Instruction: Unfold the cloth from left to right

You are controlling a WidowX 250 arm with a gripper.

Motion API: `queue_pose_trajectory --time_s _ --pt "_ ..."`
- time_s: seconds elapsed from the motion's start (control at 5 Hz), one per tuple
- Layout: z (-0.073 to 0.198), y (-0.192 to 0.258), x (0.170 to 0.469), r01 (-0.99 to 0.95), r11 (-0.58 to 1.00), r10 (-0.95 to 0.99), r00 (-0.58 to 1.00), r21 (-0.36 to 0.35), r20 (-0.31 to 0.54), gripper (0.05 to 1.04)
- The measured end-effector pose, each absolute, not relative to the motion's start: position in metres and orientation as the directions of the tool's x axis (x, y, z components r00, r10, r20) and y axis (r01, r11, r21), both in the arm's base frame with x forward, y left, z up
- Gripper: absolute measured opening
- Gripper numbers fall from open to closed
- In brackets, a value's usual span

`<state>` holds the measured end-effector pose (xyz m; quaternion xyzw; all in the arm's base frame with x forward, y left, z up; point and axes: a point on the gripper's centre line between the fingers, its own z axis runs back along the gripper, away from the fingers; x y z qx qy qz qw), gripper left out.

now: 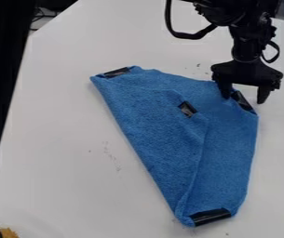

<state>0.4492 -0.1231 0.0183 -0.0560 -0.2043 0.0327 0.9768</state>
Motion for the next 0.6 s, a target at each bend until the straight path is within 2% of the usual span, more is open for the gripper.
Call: queue_pose_trajectory --time_s 0.2,0.4,0.6 --pt "0.022 -0.127 0.453 -0.029 0.999 0.039 0.946 -0.038 0.323 1.010" --pt "0.043 -0.129 0.461 0.066 0.984 -0.103 0.970 0.166 0.220 1.005" --pt "0.064 -0.136 0.459 0.121 0.972 -0.159 0.970 0.204 0.185 1.005"
